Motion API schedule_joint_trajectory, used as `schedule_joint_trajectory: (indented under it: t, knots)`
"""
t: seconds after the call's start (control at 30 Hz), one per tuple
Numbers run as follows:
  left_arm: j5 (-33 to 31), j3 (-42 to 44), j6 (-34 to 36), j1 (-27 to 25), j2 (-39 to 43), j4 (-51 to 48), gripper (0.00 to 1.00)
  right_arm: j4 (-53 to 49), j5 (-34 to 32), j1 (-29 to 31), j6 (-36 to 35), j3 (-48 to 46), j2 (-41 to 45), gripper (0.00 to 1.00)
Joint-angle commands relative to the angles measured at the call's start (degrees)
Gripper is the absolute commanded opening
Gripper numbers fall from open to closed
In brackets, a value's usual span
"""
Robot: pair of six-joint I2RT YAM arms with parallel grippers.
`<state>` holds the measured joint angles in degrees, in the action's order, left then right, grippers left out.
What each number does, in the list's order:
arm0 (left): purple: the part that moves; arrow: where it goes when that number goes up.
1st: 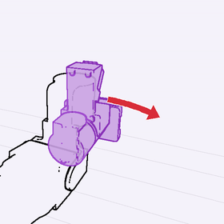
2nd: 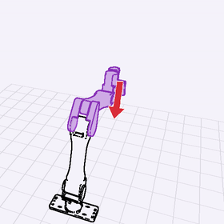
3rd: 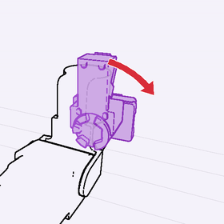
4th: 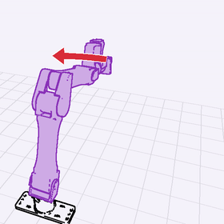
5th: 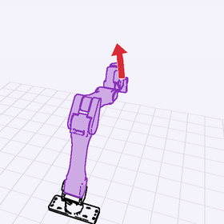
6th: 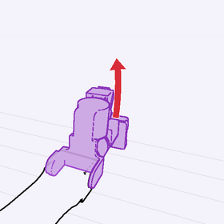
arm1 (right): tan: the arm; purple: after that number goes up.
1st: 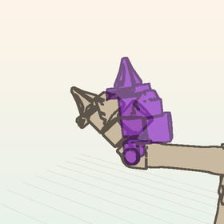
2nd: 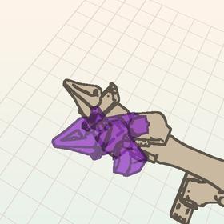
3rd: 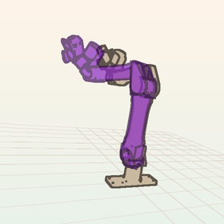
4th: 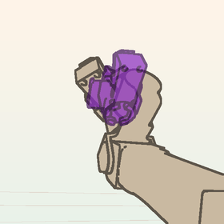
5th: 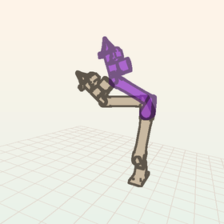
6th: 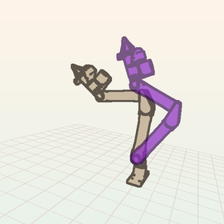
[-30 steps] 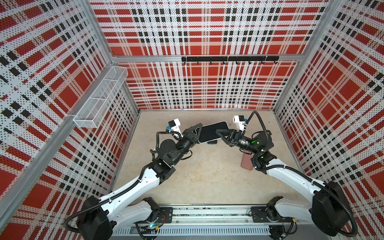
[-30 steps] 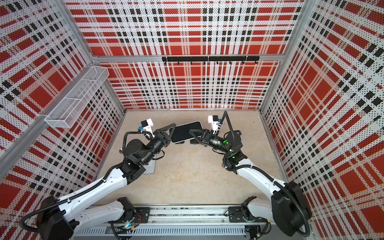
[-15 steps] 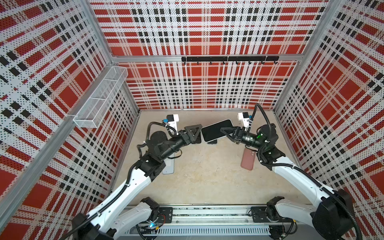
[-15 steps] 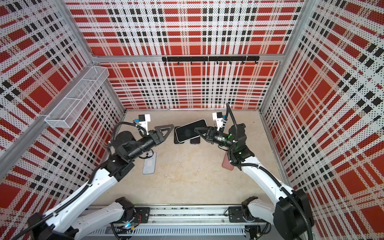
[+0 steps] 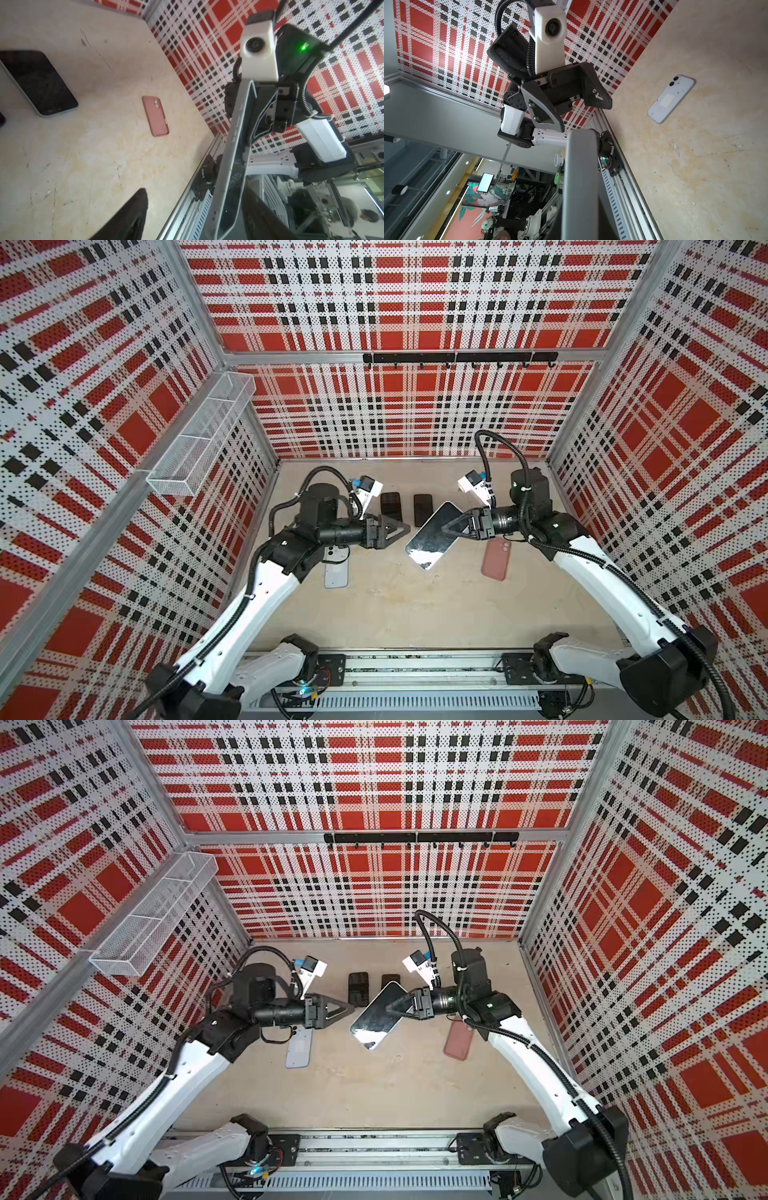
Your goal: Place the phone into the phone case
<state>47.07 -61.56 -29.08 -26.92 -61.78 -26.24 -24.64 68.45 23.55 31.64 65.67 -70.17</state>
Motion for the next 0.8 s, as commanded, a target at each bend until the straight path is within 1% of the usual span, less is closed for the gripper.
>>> schedule_joint_trajectory:
  t: [0.0,0.17,0.3,0.37,0.47,0.6,0.67,0.77]
  knots:
    - [6.1,0.3,-0.2,-2.3,-0.2,3.9,0.63,-3.3,4.0,0.3,-5.7,1.3,-0.5,0.00]
    - [8.4,0.9,-0.8,-6.4,-3.1,5.4,0.46,-3.2,4.3,0.4,-7.7,1.2,-1.0,0.00]
    - [10.4,1.9,-1.0,-8.0,-4.3,5.9,0.39,-4.0,4.4,0.4,-9.0,2.0,-1.7,0.00]
    - [11.2,2.5,-1.2,-8.1,-4.2,5.9,0.37,-5.0,4.3,0.3,-10.0,2.4,-2.0,0.00]
    - [11.6,3.2,-1.6,-7.9,-3.3,5.9,0.30,-6.6,4.2,0.3,-11.7,3.3,-2.7,0.00]
    - [12.1,4.0,-2.1,-7.8,-2.8,5.9,0.29,-7.8,4.0,-0.1,-12.9,4.2,-3.4,0.00]
    - [12.9,4.3,-2.3,-7.8,-2.9,5.8,0.32,-7.9,4.0,-0.3,-13.1,4.5,-3.6,0.00]
    - [13.6,4.6,-2.2,-7.7,-3.2,5.2,0.33,-7.9,3.8,-0.4,-13.2,5.0,-3.9,0.00]
